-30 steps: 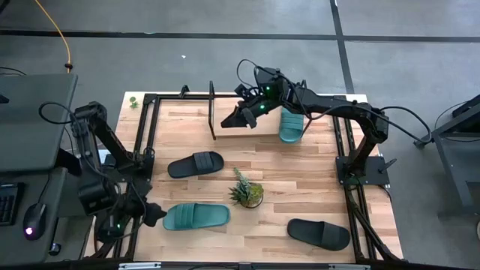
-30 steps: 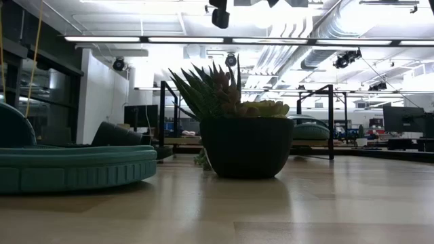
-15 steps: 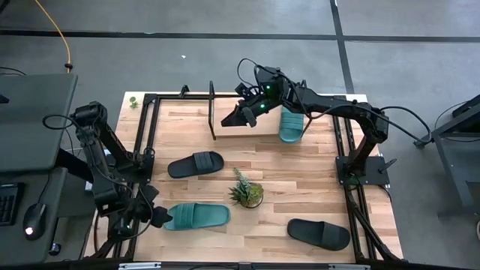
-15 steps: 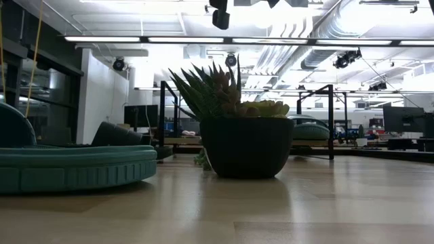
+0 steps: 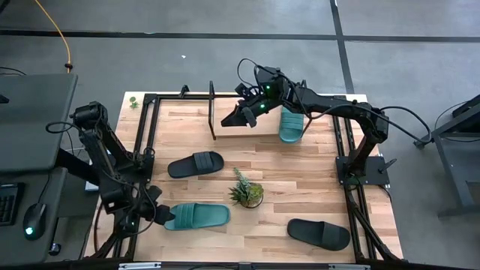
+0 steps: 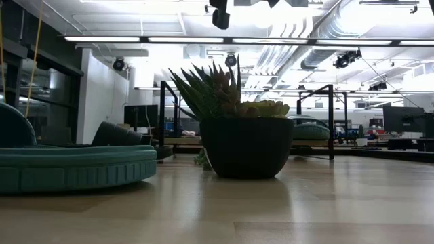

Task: Pick and place slides into the shelf
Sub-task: Put the blue slipper on the shelf

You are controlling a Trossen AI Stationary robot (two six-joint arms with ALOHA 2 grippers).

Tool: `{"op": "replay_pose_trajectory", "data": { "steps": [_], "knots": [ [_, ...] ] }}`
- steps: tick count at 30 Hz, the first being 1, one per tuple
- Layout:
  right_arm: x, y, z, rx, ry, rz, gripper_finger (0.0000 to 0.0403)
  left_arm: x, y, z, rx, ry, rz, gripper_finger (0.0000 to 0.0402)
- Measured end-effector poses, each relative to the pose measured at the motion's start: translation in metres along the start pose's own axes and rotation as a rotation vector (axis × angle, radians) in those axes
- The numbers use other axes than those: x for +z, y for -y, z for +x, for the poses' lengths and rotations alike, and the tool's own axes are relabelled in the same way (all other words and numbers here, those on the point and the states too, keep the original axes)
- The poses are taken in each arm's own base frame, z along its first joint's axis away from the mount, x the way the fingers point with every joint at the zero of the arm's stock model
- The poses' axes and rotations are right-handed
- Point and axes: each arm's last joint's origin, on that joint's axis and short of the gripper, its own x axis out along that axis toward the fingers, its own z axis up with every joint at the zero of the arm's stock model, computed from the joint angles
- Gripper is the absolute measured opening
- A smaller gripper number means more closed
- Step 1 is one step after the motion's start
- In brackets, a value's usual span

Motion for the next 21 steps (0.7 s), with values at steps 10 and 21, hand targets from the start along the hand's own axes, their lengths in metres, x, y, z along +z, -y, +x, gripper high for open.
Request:
{"op": "replay_pose_trajectory", "data": {
  "steps": [10,21],
  "knots": [
    [-0.003,0.003,0.000,-0.030,-0.018,0.011,0.0128,0.006,-0.003,0.020,-0.006,0.027,-0.063,0.0246],
    [-0.006,0.004,0.000,-0.046,-0.039,0.003,0.0128,0.000,-0.003,0.049,0.036,0.016,-0.096,0.0246]
  ]
}}
